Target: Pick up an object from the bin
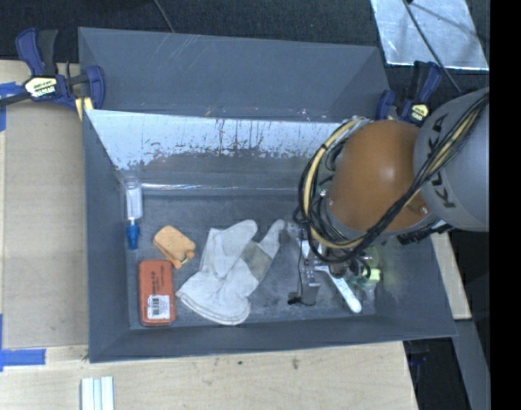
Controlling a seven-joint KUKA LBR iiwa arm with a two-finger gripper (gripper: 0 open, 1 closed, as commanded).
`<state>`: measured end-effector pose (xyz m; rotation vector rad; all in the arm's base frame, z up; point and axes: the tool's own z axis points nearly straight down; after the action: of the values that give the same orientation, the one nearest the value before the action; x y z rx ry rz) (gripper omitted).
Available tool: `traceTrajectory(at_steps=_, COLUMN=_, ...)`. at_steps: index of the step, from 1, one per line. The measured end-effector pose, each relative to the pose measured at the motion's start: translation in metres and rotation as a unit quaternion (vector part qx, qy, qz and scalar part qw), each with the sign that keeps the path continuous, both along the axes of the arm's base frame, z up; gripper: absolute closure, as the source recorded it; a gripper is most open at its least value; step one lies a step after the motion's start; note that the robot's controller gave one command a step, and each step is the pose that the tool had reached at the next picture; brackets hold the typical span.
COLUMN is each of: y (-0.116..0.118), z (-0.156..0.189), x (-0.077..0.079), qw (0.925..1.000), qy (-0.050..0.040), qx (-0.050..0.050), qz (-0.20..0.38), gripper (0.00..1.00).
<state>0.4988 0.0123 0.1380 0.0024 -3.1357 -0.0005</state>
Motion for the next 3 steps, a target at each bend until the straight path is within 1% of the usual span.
traceTrajectory(at_steps=1, y=0.000, z=0.004, x=0.002, qw=1.0000, qy=-0.0041, qx=0.000, qz=0.000, gripper=0.00)
traceTrajectory(at_steps=2, y=0.040, z=-0.026, x=0.032, qw=0.9998, qy=-0.0068, qx=-0.001, qz=0.019, gripper=0.00)
traceTrajectory(at_steps=3, y=0.057, z=-0.060, x=0.051, qw=0.9988, qy=-0.0066, qx=0.002, qz=0.049, gripper=0.00)
